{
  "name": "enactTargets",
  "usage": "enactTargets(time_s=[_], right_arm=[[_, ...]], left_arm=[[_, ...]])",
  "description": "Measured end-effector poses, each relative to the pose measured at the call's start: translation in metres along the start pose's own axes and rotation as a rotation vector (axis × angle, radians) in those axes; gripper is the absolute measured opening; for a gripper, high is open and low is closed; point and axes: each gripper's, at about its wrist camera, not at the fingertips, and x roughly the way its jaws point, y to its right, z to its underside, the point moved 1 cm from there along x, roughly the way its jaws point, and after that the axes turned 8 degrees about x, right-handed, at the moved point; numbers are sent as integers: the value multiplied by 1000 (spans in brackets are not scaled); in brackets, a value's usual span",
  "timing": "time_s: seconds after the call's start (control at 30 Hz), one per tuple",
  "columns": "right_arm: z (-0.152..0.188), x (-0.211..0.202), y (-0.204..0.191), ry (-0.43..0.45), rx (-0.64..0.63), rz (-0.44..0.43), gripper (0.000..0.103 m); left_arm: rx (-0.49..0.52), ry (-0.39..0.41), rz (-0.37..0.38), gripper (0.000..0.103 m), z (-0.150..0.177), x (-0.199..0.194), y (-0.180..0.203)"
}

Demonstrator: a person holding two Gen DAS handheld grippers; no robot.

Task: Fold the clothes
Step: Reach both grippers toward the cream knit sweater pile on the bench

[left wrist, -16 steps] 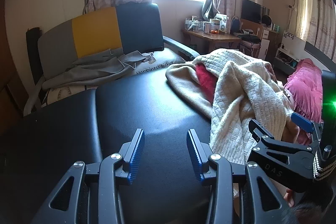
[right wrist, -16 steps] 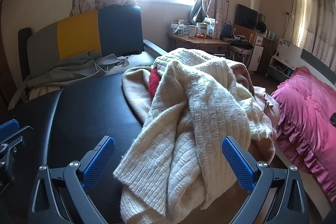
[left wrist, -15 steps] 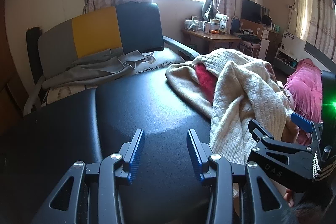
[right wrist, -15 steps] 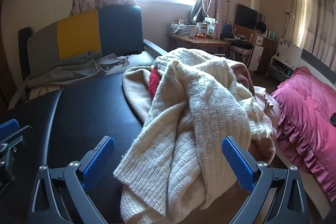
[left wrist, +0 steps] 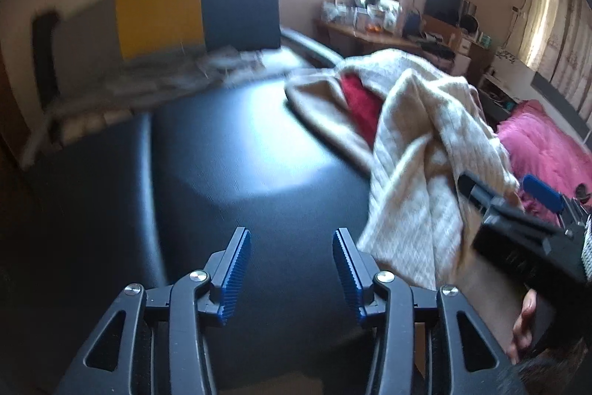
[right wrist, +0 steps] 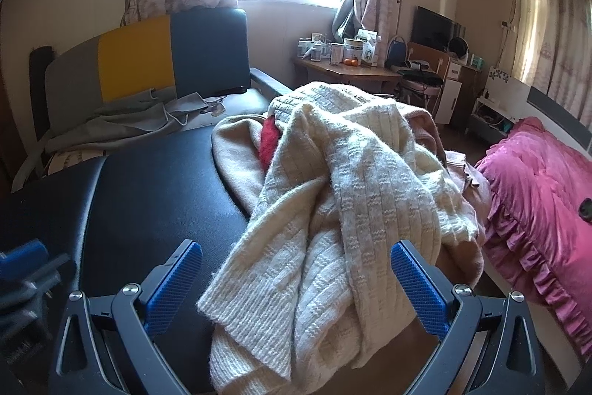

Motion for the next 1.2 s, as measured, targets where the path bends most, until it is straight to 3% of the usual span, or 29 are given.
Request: enactTargets(time_s=[0.17, 0.27, 0.33, 0.5, 0.67, 0.73, 0.87, 0.93, 1.0, 1.07, 1.2], right_arm=[[5, 0, 4, 30, -17, -52, 103], [16, 26, 8, -106, -85, -78, 103], [24, 34, 23, -149, -24, -127, 100], [26, 33, 66, -108, 91, -180, 100], [-8, 59, 90, -87, 117, -150, 101], [-25, 71, 96, -75, 130, -86, 102], [-45, 113, 115, -101, 178, 38, 103], [-44, 131, 127, -156, 252, -24, 103], [-37, 137, 137, -222, 360, -213, 103], [-30, 125, 152, -197, 451, -352, 103], [-9, 109, 195, -188, 560, -385, 103]], left_arm=[[-20, -88, 7, 46, 28, 29, -9], [-22, -135, 24, 46, 46, 42, -17], [-50, -178, 78, 46, 56, 54, -23], [-70, -235, 141, 46, 72, 75, -29], [-49, -220, 143, 47, 75, 81, -23], [-43, -221, 147, 47, 70, 82, -18], [-33, -187, 237, 47, 44, 79, -3], [6, -152, 288, 47, 22, 74, 14], [51, -115, 331, 47, -9, 68, 32], [107, -101, 363, 47, -38, 68, 55], [204, -97, 457, 47, -86, 86, 106]])
